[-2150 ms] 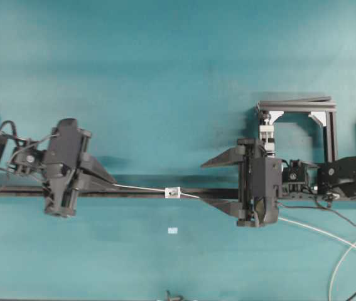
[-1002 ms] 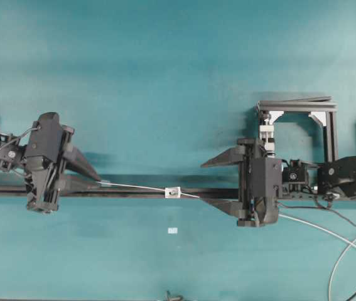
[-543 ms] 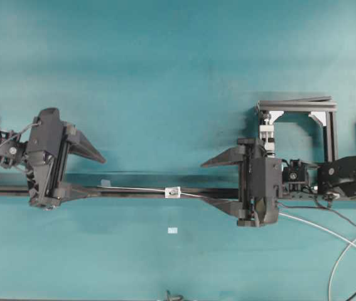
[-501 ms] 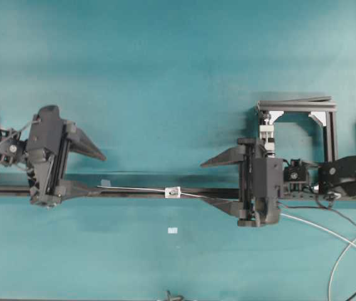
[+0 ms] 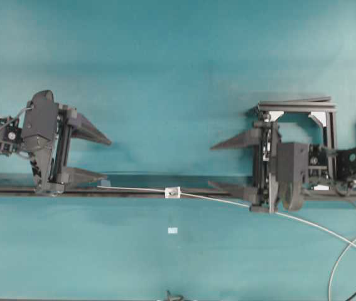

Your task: Insert the wire through the hole in the metal fitting marked with a red label.

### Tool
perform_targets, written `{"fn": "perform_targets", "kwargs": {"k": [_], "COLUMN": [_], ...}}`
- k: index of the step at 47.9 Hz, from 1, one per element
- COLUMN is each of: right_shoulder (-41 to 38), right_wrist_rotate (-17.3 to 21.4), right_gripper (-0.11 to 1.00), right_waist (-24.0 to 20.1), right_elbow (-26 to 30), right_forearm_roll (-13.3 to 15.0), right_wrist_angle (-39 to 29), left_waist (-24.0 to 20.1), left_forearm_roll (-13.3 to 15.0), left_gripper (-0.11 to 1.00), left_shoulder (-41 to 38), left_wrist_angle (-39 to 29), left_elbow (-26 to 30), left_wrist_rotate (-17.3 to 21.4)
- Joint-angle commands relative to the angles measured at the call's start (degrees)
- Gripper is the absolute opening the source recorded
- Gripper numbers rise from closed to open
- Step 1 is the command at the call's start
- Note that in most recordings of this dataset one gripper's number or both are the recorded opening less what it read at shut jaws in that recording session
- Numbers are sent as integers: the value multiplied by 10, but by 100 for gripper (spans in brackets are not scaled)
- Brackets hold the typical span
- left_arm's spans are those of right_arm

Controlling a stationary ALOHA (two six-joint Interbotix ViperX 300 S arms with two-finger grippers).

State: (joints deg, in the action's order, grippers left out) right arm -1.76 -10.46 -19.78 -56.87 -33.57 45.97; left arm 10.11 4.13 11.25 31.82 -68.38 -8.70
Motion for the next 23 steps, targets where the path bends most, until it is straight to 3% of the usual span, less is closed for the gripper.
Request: {"fn": "perform_targets", "kwargs": {"k": [1, 23], "right_shoulder": [13, 13], "right_wrist_rotate": [-1, -4], "right_gripper": [91, 91], "right_waist": [8, 18], "right_elbow": [0, -11], "right_forearm_roll": [2, 1], "right_wrist_angle": [8, 25], "left_waist": [-7, -25], "left_forearm_roll": [-1, -1], "left_gripper": [75, 75], "left_shoulder": [8, 7], "left_wrist_angle": [15, 49], "left_elbow": [5, 2], "left_wrist_rotate": [14, 45]}}
